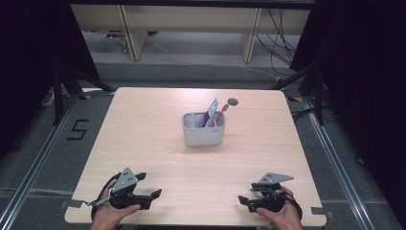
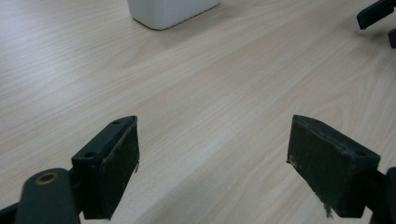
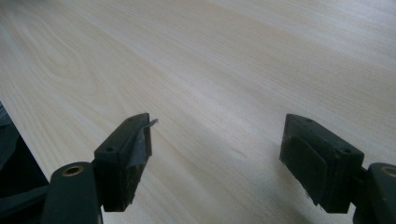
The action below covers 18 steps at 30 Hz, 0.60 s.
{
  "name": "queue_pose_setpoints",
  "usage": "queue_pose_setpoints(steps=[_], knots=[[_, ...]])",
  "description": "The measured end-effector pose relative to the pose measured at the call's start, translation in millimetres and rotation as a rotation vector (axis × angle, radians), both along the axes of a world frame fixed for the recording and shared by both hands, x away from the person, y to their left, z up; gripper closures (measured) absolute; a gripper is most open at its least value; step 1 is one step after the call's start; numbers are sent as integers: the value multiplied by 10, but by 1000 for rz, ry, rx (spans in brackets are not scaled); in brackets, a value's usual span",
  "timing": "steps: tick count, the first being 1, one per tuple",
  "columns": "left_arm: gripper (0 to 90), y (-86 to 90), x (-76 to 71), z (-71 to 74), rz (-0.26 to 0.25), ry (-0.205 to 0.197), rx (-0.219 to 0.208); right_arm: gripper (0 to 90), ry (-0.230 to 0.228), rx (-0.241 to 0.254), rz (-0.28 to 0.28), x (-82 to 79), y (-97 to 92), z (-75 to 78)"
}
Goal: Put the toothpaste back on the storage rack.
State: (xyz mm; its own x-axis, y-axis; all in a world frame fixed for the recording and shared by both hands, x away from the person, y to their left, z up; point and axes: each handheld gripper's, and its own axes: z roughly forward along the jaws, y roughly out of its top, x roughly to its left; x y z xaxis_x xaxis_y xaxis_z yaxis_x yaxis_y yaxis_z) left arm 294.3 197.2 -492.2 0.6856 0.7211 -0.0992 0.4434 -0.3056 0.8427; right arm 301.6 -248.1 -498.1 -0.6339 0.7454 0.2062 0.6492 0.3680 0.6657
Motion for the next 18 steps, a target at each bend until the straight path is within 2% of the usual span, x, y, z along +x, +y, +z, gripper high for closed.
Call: queue_pose_setpoints(steps=[5,7,12,13,16,17,18], knots=[[164,-36,-61,-63,-8,12,10,256,-4,-8,9,5,-7,4],[164,-44,-84,-70,-19,15,29,256,-4,-8,9,4,-7,6],[164,-71,-131,-75,-39,11,42,256,-5,-4,9,2,-6,3],[164,-89,-149,-82,-29,9,27,256,-5,-3,10,3,-5,2],[164,-91,-178,-71,-48,12,53,256,-5,-4,9,1,-3,3],[164,-75,-185,-60,-61,8,81,256,-4,-4,9,0,-2,3],[165,-88,-198,-64,-48,-3,66,256,-4,-4,9,-1,-1,4]])
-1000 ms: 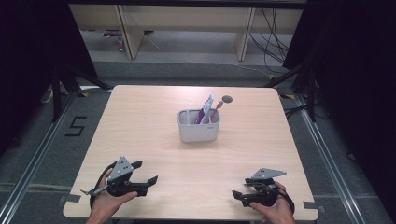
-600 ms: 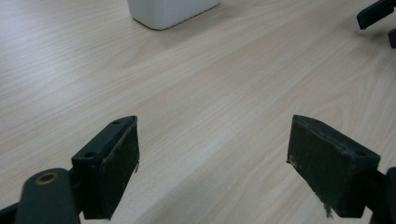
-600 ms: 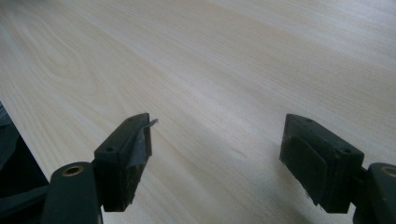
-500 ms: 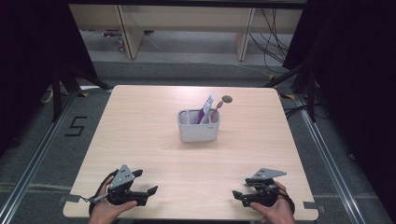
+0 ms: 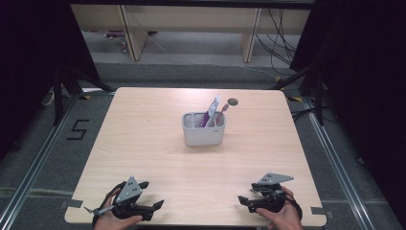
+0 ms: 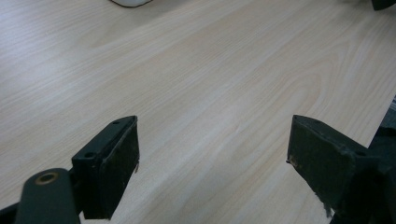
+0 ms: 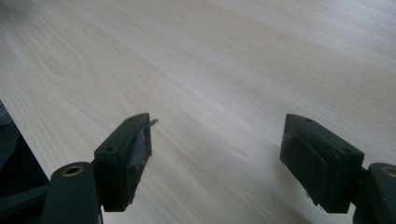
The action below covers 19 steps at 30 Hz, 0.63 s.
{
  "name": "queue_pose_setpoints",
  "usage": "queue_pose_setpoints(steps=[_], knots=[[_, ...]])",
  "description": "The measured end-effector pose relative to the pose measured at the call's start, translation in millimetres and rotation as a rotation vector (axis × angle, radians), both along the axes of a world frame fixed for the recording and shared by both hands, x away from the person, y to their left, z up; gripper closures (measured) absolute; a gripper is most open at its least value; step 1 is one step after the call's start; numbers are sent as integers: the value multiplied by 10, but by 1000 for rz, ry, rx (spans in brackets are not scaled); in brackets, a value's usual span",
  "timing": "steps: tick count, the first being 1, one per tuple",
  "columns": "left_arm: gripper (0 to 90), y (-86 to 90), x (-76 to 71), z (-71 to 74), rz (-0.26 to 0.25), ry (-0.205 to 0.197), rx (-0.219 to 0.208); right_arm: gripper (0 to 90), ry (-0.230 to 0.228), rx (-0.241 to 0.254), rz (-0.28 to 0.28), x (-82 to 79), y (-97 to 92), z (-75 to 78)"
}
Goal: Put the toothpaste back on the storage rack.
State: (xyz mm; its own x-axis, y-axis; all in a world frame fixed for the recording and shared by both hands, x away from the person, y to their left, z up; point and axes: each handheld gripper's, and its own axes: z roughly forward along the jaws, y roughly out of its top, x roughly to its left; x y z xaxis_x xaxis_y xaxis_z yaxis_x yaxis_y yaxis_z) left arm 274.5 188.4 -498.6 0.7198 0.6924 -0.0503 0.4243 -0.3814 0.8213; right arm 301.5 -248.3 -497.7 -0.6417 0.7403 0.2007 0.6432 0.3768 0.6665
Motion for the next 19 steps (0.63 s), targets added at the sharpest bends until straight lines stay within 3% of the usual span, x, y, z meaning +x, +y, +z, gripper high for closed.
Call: queue_pose_setpoints(steps=[2,3,5,7,8,9,10,13,14,16,17,19], knots=[[165,24,-20,22,-11,9,30,256,-1,0,0,-1,0,1],[165,14,-29,12,-2,6,7,256,-1,1,0,-2,0,2],[165,37,-42,20,-11,7,35,256,-1,0,1,-1,-2,0],[165,30,-53,9,-9,1,12,256,-1,-1,1,-1,-1,-2],[165,30,-68,20,-1,7,21,256,0,0,1,-3,0,-1],[165,48,-66,31,-11,-3,56,256,0,1,2,-4,1,1],[165,26,-83,22,-6,1,28,256,0,-1,1,-5,2,2],[165,37,-108,23,-25,0,65,256,-1,-2,-1,-8,1,1],[165,24,-117,12,-8,0,42,256,-4,6,1,-6,4,-6],[165,48,-109,14,-11,-5,52,256,23,9,8,-9,4,1],[165,38,-111,5,9,-6,37,256,25,10,9,-9,5,0],[166,57,-92,-10,3,-6,67,256,22,9,9,-9,4,0]])
